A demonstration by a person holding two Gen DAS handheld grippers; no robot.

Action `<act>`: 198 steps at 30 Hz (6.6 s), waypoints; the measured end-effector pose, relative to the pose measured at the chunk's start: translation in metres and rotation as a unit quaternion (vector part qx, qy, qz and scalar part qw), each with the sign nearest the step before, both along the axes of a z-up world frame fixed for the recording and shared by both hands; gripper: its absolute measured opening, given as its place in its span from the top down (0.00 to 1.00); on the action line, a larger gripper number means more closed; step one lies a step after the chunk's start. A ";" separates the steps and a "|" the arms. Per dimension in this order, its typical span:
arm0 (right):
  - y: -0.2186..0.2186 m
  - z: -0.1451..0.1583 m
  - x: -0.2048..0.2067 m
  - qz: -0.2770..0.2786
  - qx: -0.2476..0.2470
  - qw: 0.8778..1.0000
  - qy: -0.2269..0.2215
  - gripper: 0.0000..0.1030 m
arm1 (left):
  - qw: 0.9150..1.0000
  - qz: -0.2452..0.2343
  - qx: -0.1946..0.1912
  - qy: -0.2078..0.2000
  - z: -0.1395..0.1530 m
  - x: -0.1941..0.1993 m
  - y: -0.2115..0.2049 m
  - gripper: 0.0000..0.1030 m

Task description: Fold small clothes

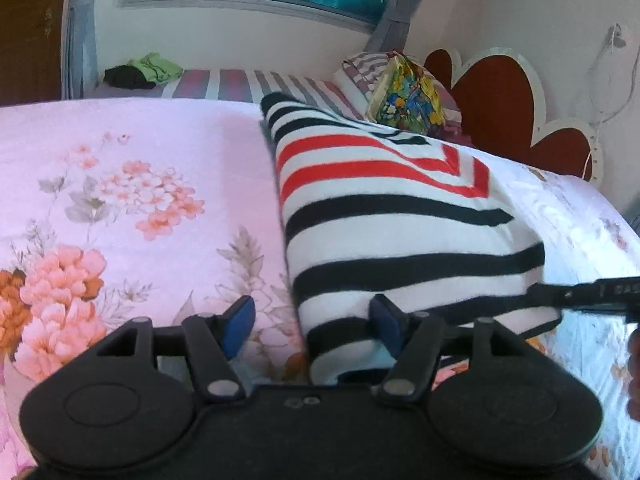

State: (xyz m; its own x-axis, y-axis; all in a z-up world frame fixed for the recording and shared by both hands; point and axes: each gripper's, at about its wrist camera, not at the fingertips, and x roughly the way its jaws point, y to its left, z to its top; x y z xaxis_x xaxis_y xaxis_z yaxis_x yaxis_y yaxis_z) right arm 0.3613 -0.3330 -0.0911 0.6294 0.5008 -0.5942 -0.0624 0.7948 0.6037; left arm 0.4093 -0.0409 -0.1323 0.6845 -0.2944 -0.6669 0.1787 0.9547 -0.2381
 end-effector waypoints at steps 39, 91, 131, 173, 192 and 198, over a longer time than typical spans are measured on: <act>0.032 0.035 0.142 0.003 -0.177 0.982 -0.062 0.99 | 0.997 -0.068 0.037 -0.026 0.026 0.103 -0.061 0.38; -0.035 -0.011 0.097 0.063 0.114 0.988 0.081 0.33 | 0.982 0.028 -0.176 0.063 0.001 0.055 0.025 0.29; 0.052 0.024 0.085 0.101 -0.086 0.991 -0.008 0.66 | 0.992 -0.038 -0.115 0.036 0.014 0.076 -0.021 0.51; 0.336 0.007 0.050 0.083 -0.034 0.996 -0.001 0.51 | 0.983 0.057 -0.177 -0.006 0.003 -0.081 0.308 0.41; 0.397 0.024 0.041 0.163 -0.194 0.964 -0.084 0.93 | 0.997 -0.038 0.060 -0.042 0.045 -0.035 0.212 0.40; 0.410 0.038 -0.023 0.218 -0.232 0.941 -0.117 0.93 | 0.997 -0.020 0.046 -0.054 0.039 -0.092 0.206 0.40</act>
